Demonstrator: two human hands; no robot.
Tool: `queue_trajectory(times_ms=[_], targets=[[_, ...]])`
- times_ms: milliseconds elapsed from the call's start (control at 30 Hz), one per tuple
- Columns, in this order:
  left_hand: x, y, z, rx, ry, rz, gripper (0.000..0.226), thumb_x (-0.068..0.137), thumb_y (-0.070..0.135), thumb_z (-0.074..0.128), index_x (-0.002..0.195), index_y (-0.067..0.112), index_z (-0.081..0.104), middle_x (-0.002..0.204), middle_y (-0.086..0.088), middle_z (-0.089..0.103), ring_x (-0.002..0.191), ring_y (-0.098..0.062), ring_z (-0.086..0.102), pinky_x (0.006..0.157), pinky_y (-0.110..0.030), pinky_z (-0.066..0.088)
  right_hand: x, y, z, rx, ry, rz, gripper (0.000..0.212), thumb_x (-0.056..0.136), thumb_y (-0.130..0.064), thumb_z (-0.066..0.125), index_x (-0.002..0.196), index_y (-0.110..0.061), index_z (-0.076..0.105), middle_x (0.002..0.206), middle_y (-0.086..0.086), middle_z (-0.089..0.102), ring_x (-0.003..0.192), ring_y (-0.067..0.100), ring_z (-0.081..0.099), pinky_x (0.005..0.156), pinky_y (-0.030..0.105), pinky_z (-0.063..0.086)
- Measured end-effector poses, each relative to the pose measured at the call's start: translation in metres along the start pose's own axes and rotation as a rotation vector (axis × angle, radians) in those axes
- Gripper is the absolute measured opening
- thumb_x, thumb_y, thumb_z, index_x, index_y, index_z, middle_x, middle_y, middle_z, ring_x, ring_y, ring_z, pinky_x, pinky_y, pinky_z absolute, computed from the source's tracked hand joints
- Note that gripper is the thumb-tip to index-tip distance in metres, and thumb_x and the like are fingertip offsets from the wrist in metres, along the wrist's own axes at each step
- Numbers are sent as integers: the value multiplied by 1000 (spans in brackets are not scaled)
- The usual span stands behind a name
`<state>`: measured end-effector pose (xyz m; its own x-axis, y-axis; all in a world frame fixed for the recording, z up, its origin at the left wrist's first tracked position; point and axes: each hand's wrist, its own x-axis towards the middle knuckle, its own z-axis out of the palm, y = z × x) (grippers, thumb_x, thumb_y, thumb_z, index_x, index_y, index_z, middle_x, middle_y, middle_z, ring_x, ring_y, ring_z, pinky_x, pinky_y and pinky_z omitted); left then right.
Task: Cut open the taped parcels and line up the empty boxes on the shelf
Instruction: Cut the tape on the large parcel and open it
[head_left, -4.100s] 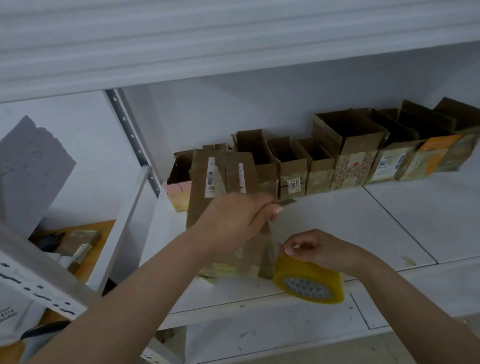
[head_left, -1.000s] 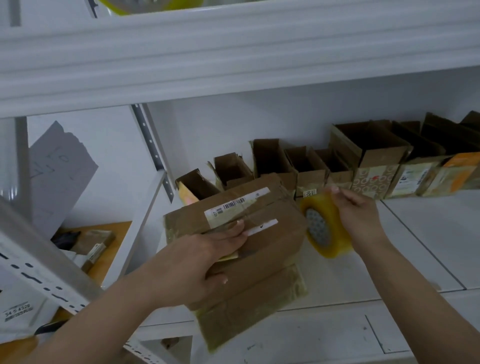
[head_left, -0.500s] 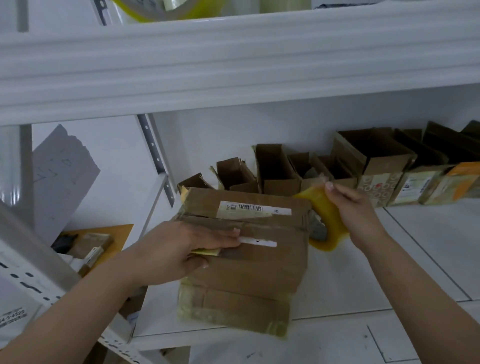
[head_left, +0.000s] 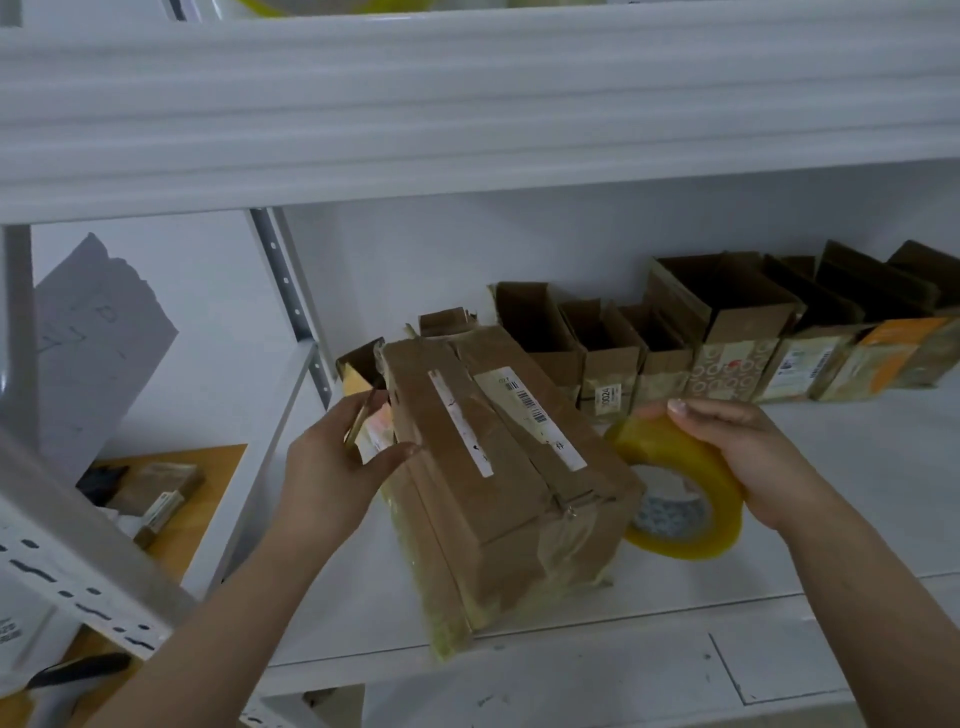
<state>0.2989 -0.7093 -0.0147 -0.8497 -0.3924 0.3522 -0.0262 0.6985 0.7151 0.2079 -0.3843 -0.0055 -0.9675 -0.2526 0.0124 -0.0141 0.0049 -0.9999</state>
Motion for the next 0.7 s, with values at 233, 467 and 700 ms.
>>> queue_trajectory(times_ms=[233,467,700], targets=[[-13,5,26,-373,-113,-225,18,93,43,56,104,30,60,79,6,59,64,-11,52,48,-17,41,-9,-4,8,-74,11,-9,21,88,-26,60,85,-24,81,97,2,77,86,21,74,66,26,59],[-9,16,39,-611,-235,-304,30,98,40,47,112,16,59,94,-12,70,82,-19,70,67,-26,54,-24,-17,2,-163,-62,32,22,78,-33,61,81,-25,81,92,4,77,83,23,74,70,33,57],[-6,0,35,-546,-189,-356,36,96,45,50,114,15,61,99,-10,71,90,-24,69,72,-32,55,-32,-12,9,-205,-14,10,22,82,-38,60,87,-30,81,98,-5,76,88,17,73,78,36,57]])
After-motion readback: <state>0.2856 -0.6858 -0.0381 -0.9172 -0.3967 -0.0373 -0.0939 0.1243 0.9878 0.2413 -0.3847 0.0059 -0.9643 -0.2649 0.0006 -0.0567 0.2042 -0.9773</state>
